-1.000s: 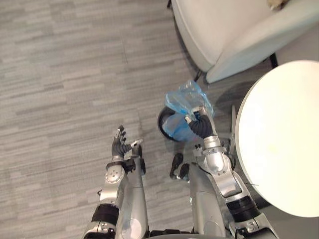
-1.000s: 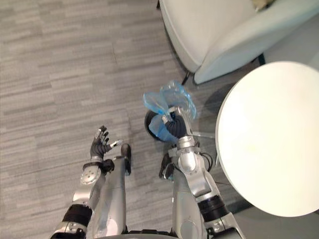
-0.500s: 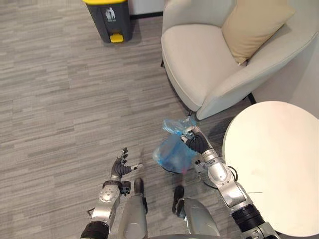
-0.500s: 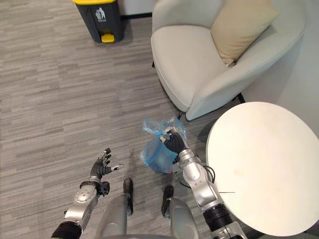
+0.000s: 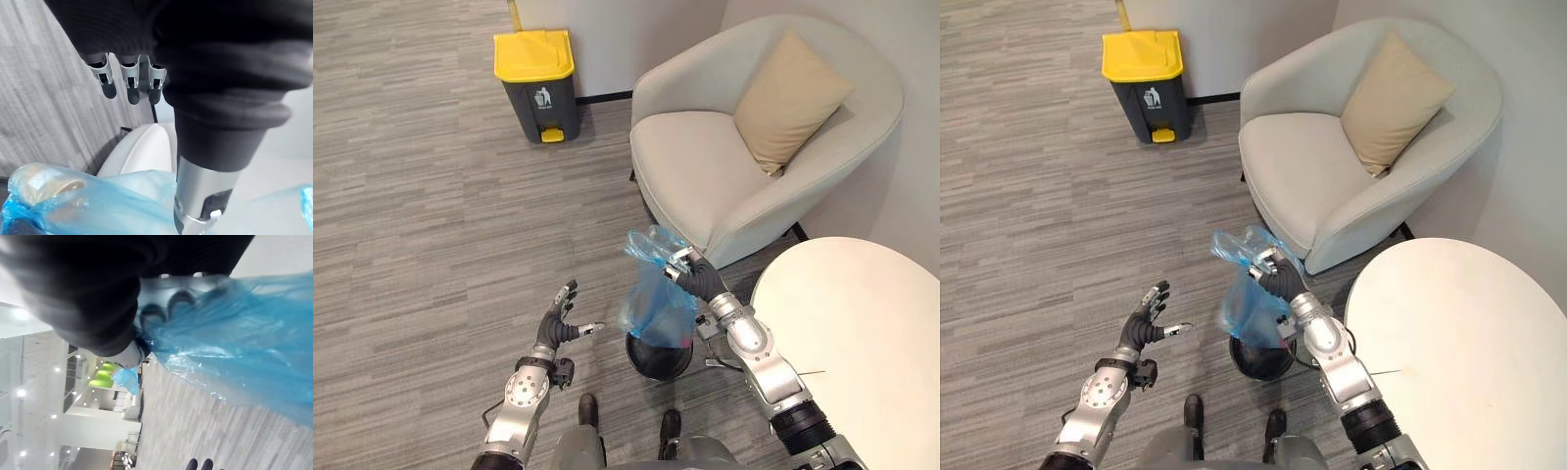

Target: Gather rubbish on tea table into small bin, then transfer packed bag to large trash can.

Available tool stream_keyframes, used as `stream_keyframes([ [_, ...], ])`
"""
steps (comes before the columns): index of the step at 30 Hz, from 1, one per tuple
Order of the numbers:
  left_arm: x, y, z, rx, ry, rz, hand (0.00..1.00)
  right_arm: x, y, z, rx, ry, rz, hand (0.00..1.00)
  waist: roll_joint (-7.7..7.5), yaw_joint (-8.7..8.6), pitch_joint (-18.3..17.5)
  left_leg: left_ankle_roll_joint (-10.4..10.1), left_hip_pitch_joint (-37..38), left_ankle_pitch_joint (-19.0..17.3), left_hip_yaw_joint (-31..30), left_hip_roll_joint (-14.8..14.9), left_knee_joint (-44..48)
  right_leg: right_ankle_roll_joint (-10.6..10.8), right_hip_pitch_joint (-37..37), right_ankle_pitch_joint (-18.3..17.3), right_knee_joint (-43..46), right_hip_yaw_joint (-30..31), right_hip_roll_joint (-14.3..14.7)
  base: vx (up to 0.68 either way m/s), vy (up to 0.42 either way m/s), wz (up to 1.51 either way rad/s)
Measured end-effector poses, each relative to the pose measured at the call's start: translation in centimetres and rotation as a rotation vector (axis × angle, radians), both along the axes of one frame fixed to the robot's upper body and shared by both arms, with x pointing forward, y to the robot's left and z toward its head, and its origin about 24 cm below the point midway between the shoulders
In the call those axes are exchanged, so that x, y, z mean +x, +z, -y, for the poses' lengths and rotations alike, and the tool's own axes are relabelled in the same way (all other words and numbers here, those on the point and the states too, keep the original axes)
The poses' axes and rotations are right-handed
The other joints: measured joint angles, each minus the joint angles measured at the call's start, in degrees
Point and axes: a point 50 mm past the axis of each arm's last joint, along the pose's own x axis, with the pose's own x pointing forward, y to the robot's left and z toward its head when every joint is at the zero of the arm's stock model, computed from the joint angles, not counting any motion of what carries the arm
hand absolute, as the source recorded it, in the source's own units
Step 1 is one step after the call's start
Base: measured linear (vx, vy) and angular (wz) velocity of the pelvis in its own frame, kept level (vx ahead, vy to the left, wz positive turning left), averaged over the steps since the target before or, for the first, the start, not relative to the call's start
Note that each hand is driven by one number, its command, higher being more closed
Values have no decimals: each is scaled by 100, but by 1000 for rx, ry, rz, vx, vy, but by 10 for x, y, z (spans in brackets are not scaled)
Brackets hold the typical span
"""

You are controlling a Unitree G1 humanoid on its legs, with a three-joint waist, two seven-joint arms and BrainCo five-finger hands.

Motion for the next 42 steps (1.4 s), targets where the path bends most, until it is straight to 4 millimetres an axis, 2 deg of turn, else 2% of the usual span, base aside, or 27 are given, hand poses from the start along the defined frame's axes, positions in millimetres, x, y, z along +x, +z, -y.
stream_keyframes([
  [6, 22, 47, 22, 65, -146, 227, 0, 11, 33, -11, 52, 109, 85, 100, 29, -36, -145, 23, 219, 185, 83, 4, -331, -22, 114, 141, -202, 148, 59, -16, 3, -9],
  [11, 28, 59, 37, 120, -223, 287, 0, 13, 50, -23, 82, 187, 129, 100, 58, -130, -262, 22, 383, 405, 138, 19, -695, -34, 99, 216, -257, 217, 140, -22, -5, -6],
  [18, 36, 70, 61, 151, -301, 351, 0, 17, 62, -23, 99, 201, 153, 100, 81, -133, -293, 13, 437, 465, 186, 28, -799, -24, 77, 262, -260, 290, 172, -22, 1, -5],
  [27, 35, 58, 81, 166, -292, 318, 0, 22, 74, -25, 142, 217, 170, 100, 117, -133, -503, 22, 415, 500, 179, 49, -800, -48, 94, 301, -349, 290, 211, 12, -2, 0],
  [42, 32, 36, 87, 157, -219, 213, 0, 23, 77, -32, 278, 236, 112, 100, 76, -119, -651, -76, 430, 607, 83, 205, -851, -107, 122, 342, -342, 231, 335, 0, 0, 0],
])
